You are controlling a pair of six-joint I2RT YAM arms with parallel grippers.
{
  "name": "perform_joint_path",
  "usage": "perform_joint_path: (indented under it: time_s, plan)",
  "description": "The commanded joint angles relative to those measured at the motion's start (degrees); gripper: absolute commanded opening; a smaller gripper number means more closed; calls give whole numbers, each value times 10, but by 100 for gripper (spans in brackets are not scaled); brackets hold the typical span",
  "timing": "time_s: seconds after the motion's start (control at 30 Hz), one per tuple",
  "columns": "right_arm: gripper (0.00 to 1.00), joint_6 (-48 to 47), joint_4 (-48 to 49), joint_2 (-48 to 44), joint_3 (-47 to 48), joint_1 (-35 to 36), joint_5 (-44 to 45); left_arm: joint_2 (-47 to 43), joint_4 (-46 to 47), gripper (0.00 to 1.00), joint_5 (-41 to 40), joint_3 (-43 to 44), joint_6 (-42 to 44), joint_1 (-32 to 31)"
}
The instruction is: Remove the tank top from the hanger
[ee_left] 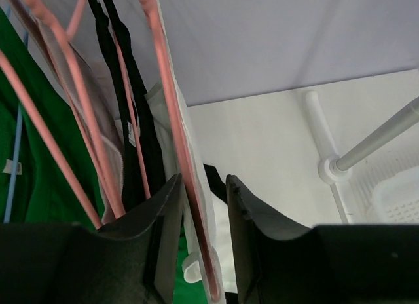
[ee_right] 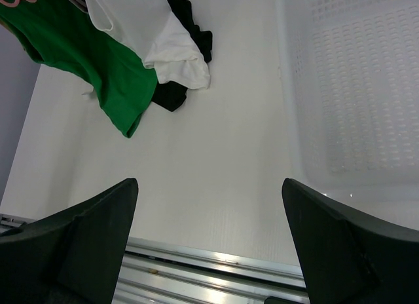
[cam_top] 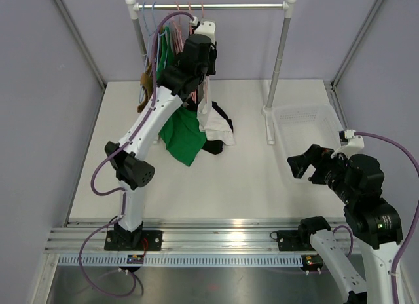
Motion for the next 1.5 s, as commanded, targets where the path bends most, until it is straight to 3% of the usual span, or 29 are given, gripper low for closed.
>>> perform_joint_path:
  time_s: [0.0, 0.07, 0.1, 0.2, 0.6, 0.9, 1.13, 1.27, 1.47]
  plan:
    - [99, -12, 34, 3, -5, 4, -20, 10, 24, 27, -24, 30, 9, -2]
    - [100, -13, 35, 4, -6, 4, -20, 10, 28, 21, -27, 30, 10, -2]
    - [99, -14, 37, 3, -6, 3, -20, 8, 30, 8, -29, 30, 10, -2]
    - [99, -17, 38, 3, -8, 4, -26, 7, 26, 0, -34, 45, 4, -2]
    - [100, -14, 39, 7, -2, 4, -37, -82, 27, 0, 33, 34, -46, -5]
    - [100, -12, 40, 11, 7, 4, -35, -182, 16, 0, 120, -67, -92, -9]
    - [99, -22, 46, 33, 31, 4, -42, -285, -11, 0, 237, -181, -117, -9]
    - [99, -25, 67, 52, 43, 4, -69, -382, 13, 0, 306, -330, -128, -20]
    - [95, 31, 202, 91, 12, 4, -230, -560, 62, 0, 370, -518, -163, -52]
